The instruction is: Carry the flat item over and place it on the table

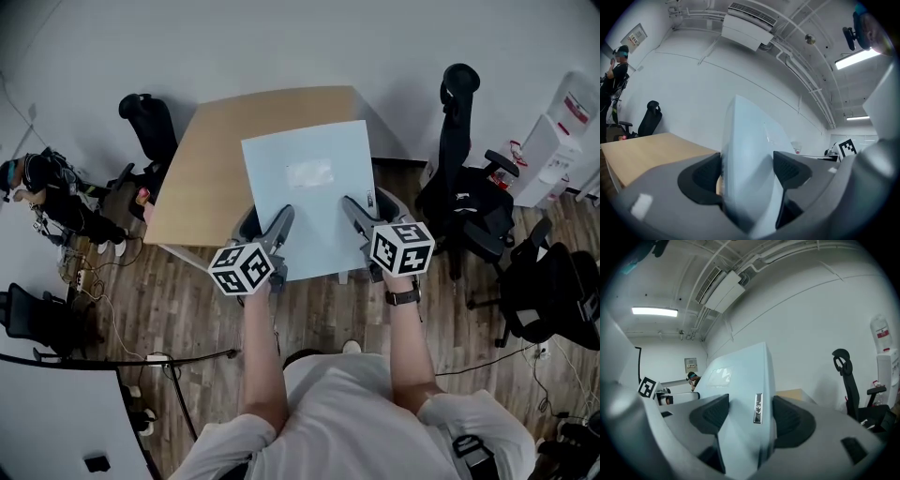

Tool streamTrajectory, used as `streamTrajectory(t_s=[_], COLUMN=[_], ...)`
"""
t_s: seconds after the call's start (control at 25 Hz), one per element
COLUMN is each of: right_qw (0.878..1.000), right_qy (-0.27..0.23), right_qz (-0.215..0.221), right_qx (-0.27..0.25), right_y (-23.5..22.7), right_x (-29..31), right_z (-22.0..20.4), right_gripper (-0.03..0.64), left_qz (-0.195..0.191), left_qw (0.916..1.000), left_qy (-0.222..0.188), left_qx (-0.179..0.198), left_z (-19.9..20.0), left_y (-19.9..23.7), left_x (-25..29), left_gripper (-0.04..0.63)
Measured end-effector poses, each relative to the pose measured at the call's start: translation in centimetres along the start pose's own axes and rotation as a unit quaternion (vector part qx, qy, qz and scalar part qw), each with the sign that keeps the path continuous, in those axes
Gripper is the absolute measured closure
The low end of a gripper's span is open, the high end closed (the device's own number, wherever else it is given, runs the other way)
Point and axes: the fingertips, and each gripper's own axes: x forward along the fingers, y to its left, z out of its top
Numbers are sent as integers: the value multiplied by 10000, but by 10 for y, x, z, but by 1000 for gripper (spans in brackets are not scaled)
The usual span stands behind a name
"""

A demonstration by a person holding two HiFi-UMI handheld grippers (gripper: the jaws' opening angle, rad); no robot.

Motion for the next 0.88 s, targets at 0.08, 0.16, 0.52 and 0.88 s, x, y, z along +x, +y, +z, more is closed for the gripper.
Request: streamTrajectory(t_s=[0.08, 0.16, 0.52, 0.88], right_qw=[10000, 9997, 9996, 9983], right_qy=[81, 201, 146, 50], right_qz=[-6, -2, -242, -589], right_qx=[28, 104, 11, -1], right_y=[-11, -17, -56, -98], right_x=[8, 16, 70, 167], right_z=[-6, -16, -11, 27], right_gripper=[316, 316, 316, 316], left_qz=[36, 84, -123, -496], left_qw=[10000, 9998, 9996, 9984], left_qy=[70, 180, 251, 268], left_qx=[-41, -97, -43, 99], left_z=[-8, -15, -7, 39], left_y=[4, 12, 45, 101], left_x=[11, 18, 88, 192], left_gripper=[243, 243, 242, 242])
